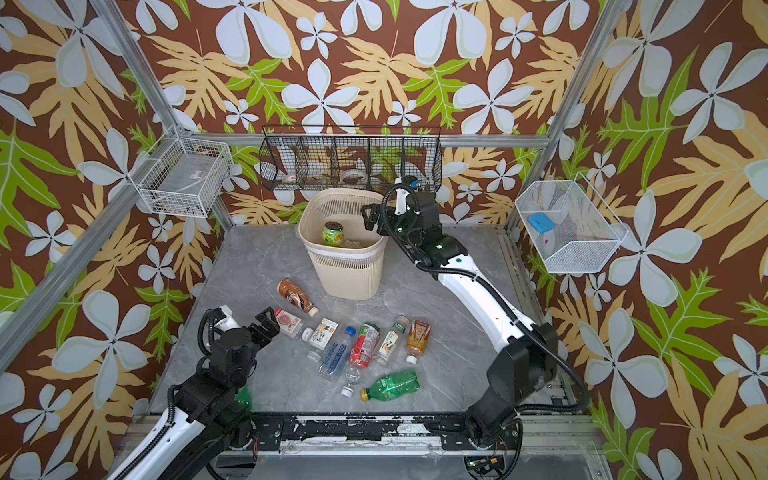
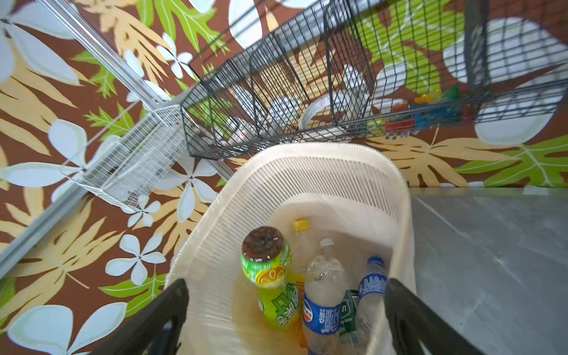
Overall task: Throw the plastic bottles in the bin
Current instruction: Throw the plastic bottle into the trash bin, then pick up the plastic bottle from the middle-left of the table.
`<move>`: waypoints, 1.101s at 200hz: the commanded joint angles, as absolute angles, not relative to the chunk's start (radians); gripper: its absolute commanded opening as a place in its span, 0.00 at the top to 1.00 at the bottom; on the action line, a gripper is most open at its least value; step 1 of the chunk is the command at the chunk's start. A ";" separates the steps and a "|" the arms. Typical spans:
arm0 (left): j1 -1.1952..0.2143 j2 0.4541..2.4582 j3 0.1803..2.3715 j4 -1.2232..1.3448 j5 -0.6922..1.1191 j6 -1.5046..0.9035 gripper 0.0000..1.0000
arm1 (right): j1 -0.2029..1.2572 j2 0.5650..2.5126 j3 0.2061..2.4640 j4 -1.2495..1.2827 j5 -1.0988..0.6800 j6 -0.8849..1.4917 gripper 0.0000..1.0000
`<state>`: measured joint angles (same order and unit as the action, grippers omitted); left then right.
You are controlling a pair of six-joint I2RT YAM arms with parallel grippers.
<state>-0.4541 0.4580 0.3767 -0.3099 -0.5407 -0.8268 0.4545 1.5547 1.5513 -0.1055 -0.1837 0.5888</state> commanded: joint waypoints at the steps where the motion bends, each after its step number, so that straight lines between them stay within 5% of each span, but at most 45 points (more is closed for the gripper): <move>1: -0.451 0.476 0.387 -0.290 -0.535 -0.811 0.00 | 0.444 1.430 1.445 -0.061 -0.104 0.542 0.00; 71: -0.443 0.577 0.419 -0.258 -0.502 -0.797 0.00 | 0.442 0.977 0.892 -0.121 0.179 0.494 0.00; 161: -0.224 0.980 0.612 -0.200 -0.155 -0.651 0.04 | 0.442 0.986 0.881 -0.162 0.136 0.474 0.00; 220: -0.198 1.301 0.832 -0.264 -0.124 -0.545 0.09 | 0.442 0.976 0.860 -0.168 0.124 0.475 0.00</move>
<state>-0.2054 1.2251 0.7792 -0.2329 -0.1490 -0.5995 0.4416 0.9852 0.8635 -0.1776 0.1291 0.4824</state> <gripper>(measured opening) 0.923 0.995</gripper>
